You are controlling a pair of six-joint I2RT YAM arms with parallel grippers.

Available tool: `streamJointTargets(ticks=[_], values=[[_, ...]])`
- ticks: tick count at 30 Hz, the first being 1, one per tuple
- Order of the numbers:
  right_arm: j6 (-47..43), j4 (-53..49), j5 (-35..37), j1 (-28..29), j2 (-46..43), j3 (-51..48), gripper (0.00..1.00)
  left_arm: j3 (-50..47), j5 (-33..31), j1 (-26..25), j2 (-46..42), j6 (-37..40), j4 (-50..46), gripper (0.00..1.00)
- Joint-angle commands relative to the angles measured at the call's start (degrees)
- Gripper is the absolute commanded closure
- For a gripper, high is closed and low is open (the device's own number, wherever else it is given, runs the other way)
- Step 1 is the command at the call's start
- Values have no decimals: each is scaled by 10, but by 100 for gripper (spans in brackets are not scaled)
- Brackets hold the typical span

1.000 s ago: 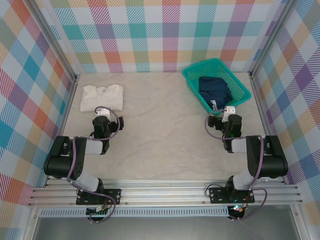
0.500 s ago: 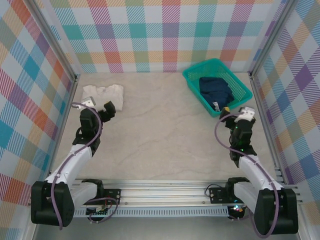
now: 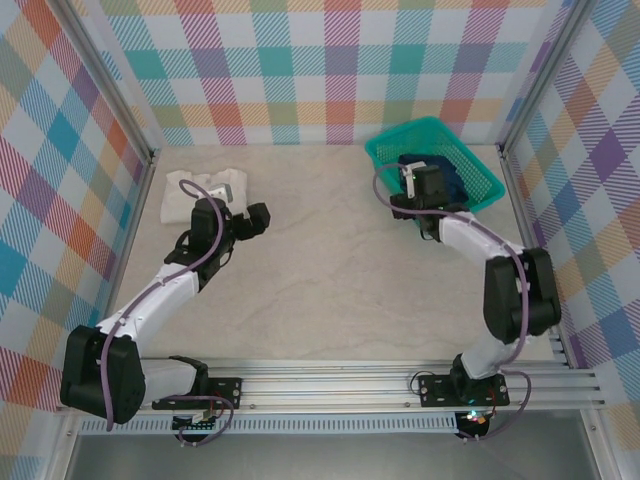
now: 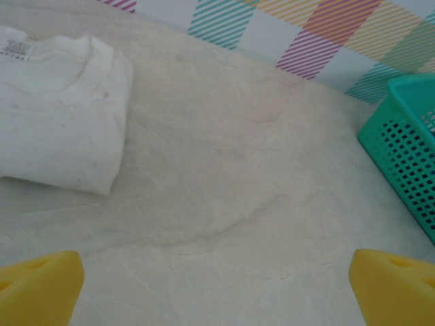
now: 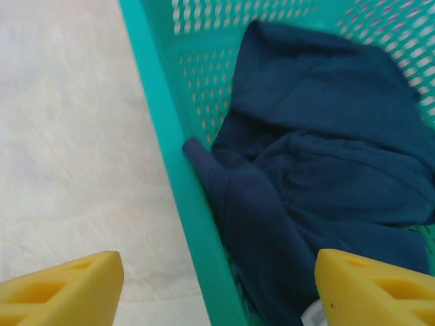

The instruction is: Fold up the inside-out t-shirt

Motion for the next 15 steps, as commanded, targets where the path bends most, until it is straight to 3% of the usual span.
streamJointTargets(ticks=[1,5,15], values=[[-15,-95,-11,-4,27,40,36,18,-13,-5,5,-2,-27,0],[7,-117,1,-13,64,75,55,21,-23,-6,10,0,-34,0],[78,-150,-17,-73,87,106,71,21,-28,-8,28,2,-42,0]])
